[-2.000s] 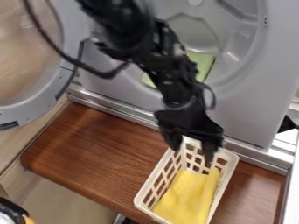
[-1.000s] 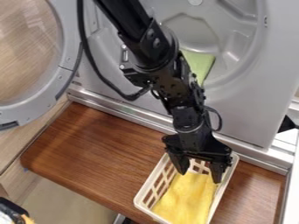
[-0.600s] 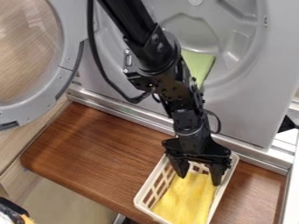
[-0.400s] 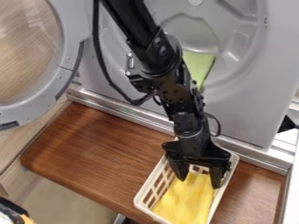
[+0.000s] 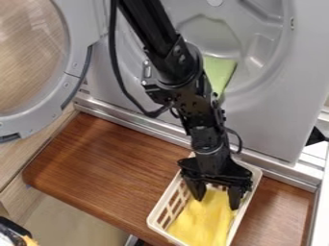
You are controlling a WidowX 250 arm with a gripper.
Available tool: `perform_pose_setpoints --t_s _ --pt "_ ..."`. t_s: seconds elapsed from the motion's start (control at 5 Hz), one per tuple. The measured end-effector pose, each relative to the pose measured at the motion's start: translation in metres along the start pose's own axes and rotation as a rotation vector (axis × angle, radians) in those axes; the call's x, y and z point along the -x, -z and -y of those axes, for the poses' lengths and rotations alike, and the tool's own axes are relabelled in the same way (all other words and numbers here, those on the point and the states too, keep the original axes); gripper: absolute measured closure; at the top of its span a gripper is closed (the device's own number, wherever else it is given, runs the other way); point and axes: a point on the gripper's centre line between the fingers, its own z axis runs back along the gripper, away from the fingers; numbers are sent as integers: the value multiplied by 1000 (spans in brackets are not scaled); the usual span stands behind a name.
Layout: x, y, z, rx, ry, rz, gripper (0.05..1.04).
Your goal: Remove the yellow towel from the basket and put it on the table
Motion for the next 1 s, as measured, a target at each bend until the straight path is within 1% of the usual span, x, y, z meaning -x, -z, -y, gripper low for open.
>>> perform_pose_setpoints --t_s 0.2,0.4,0.6,0.8,1.0 --pt "-1 0 6 -2 20 1 452" --pt "0 1 6 9 6 8 756" --pt "-1 -9 10 18 15 34 954" --pt "-6 -23 14 24 24 67 1024" --pt "-9 -40 16 15 24 98 1029"
